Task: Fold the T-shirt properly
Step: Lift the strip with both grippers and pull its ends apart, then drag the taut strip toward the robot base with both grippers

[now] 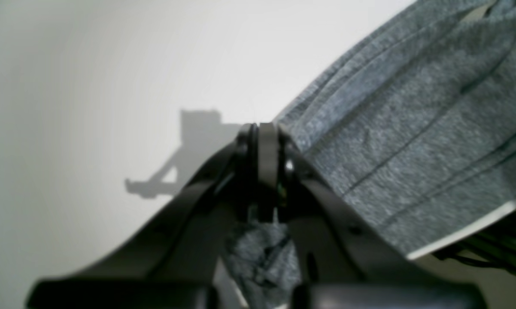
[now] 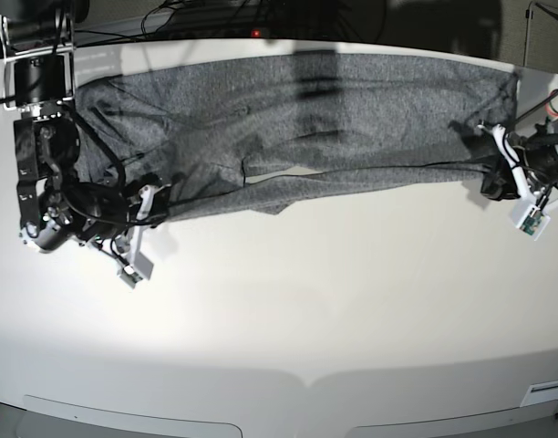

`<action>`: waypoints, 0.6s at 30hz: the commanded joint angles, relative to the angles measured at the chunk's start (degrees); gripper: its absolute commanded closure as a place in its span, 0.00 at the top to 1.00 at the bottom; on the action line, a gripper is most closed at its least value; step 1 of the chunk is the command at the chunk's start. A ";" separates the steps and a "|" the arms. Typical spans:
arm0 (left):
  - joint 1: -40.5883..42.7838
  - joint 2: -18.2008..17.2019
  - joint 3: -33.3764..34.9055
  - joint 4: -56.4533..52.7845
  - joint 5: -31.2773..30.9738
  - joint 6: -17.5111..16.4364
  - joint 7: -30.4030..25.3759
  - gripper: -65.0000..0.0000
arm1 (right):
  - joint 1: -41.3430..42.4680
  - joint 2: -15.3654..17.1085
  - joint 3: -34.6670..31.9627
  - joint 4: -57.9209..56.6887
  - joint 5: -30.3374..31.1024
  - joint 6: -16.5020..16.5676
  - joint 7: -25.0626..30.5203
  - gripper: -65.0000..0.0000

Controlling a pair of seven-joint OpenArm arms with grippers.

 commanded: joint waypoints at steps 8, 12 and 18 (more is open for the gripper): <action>-0.57 -0.96 -0.52 1.01 1.01 0.39 0.46 0.00 | -0.68 2.05 7.98 7.69 3.82 1.13 -4.02 0.00; 1.01 -0.94 -0.52 1.01 -0.07 0.39 1.01 0.00 | -3.93 4.55 8.48 10.78 5.51 1.13 -5.35 0.00; 7.06 0.76 -0.52 1.03 0.04 0.37 1.31 0.00 | -9.22 7.69 8.70 17.20 5.49 1.13 -6.49 0.00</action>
